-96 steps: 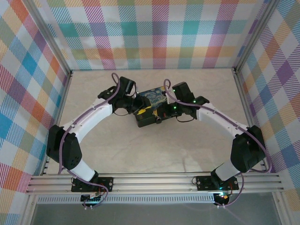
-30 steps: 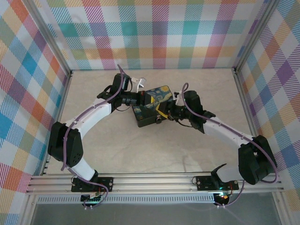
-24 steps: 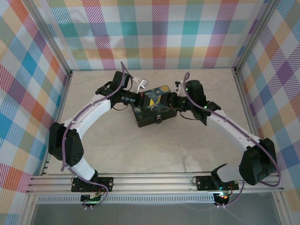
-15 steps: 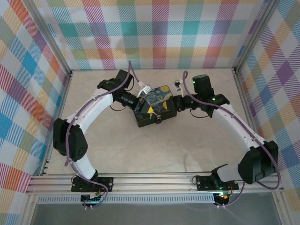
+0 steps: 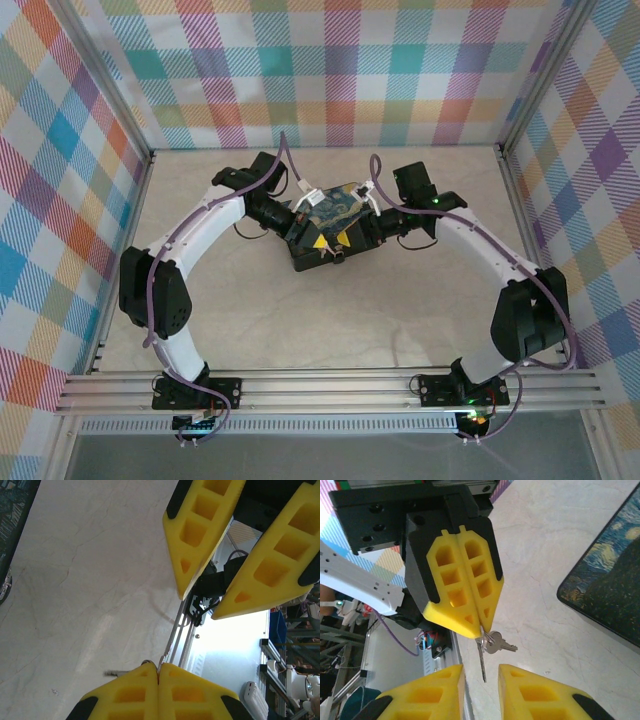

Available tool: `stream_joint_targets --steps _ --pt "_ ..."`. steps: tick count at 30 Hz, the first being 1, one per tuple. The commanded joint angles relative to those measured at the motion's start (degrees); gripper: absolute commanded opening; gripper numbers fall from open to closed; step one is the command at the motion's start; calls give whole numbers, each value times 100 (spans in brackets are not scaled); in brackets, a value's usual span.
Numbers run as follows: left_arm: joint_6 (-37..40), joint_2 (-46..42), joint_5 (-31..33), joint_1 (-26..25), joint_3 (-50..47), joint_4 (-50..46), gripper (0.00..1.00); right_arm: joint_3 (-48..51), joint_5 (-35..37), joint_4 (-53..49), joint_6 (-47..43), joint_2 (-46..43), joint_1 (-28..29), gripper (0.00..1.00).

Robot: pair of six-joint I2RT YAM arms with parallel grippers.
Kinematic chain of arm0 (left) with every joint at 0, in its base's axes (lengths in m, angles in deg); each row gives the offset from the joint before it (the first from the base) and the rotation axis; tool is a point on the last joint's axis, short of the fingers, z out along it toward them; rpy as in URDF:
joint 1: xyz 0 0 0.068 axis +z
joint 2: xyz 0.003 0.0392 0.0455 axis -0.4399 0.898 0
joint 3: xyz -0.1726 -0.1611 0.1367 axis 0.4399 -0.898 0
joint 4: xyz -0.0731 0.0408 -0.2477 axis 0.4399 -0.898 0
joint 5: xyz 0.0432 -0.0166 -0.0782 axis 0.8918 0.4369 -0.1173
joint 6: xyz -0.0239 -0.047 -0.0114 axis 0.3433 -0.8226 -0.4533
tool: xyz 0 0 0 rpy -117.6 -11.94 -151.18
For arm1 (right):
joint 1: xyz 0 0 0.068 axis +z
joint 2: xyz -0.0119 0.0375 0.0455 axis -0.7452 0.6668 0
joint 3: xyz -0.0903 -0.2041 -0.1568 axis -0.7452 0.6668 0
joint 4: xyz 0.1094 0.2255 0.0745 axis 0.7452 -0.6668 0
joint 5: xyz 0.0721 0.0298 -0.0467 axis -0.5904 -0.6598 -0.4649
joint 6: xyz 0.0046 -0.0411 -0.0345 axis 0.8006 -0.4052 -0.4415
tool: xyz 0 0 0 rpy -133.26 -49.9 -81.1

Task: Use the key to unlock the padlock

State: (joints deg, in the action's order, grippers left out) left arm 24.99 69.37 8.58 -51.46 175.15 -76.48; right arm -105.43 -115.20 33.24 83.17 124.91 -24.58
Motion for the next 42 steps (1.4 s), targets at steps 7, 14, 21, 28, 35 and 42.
stream_joint_targets --steps 7,14,21,28,35,42 --pt "-6 -142 -189 -20 62 12 0 -161 -381 111 -137 179 172 24" --pt "-1637 -430 664 142 -419 1482 0 890 629 2174 2458 -415 -324 27" --pt "-3938 -657 1665 137 -911 3433 0 2281 1855 4963 5912 -897 -241 19" --pt "-5742 -693 2797 -34 -1576 5076 0 2582 3917 5856 7606 -1026 685 19" --pt "-6463 -840 2954 -73 -2048 5788 0 2638 4851 6753 8666 -505 935 19" --pt "-6610 -1005 3008 -98 -2184 5851 0 2374 4817 7167 9094 143 997 21"
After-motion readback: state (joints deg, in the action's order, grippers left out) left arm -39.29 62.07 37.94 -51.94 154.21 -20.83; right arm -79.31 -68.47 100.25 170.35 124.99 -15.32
